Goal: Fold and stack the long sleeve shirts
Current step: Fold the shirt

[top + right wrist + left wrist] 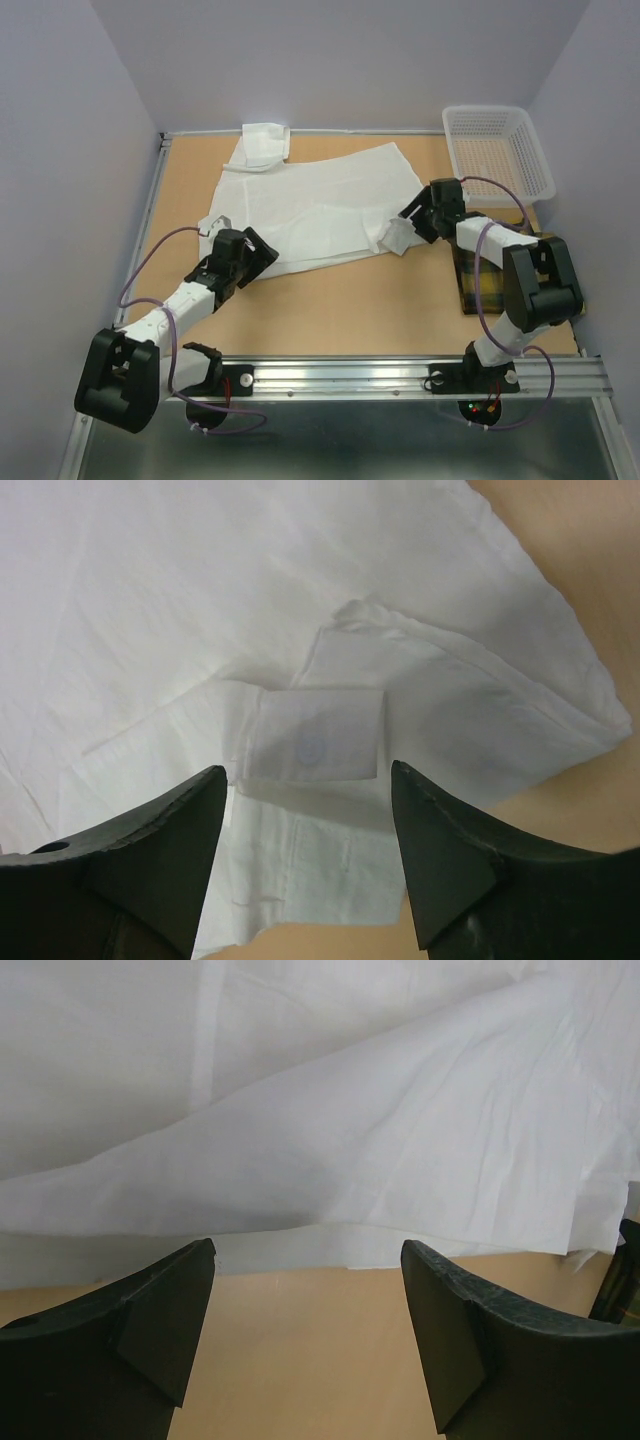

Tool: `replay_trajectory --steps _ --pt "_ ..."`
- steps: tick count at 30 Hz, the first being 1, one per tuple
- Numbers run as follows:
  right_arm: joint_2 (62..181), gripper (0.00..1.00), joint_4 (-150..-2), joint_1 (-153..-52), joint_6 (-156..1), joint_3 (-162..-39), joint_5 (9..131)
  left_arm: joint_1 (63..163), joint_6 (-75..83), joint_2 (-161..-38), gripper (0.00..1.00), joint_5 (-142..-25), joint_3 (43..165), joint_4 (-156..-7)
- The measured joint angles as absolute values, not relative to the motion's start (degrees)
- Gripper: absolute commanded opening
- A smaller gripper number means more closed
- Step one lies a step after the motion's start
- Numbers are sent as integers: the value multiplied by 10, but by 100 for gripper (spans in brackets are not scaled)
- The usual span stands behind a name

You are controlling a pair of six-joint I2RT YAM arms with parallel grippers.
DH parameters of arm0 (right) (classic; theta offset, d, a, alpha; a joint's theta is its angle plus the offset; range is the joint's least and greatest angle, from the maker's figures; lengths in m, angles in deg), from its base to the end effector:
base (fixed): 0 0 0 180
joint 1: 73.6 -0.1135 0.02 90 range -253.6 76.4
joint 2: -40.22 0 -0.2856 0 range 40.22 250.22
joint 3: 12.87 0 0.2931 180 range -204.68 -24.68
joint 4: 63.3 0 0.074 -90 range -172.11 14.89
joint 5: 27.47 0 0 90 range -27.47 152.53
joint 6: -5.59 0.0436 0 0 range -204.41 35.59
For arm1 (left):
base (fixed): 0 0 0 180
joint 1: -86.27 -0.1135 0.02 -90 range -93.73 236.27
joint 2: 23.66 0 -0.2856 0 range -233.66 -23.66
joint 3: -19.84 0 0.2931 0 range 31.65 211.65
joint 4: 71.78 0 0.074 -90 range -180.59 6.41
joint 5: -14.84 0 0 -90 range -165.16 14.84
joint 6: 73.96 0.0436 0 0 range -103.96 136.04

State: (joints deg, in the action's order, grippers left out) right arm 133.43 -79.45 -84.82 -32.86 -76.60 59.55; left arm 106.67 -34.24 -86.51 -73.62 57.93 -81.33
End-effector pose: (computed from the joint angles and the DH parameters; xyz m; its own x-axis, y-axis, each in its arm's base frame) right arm 0.3666 0.0704 0.1704 -0.5603 0.6862 -0.4639 0.4505 0.7224 0.5245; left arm 0.2375 -0.0871 0.1786 -0.5896 -0.6011 -0.5395 -0.1970 0.7548 -0.6257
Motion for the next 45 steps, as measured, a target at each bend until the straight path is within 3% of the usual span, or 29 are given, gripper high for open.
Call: replay_trajectory --steps 12,28,45 --pt "1367 57 -777 -848 -401 -794 604 1019 -344 -879 85 -745 574 -774" --pt "1364 58 -802 -848 -795 -815 648 999 -339 -910 85 -765 574 -769" --pt "1390 55 -817 -850 -943 -848 720 962 -320 -933 84 -784 574 -755"
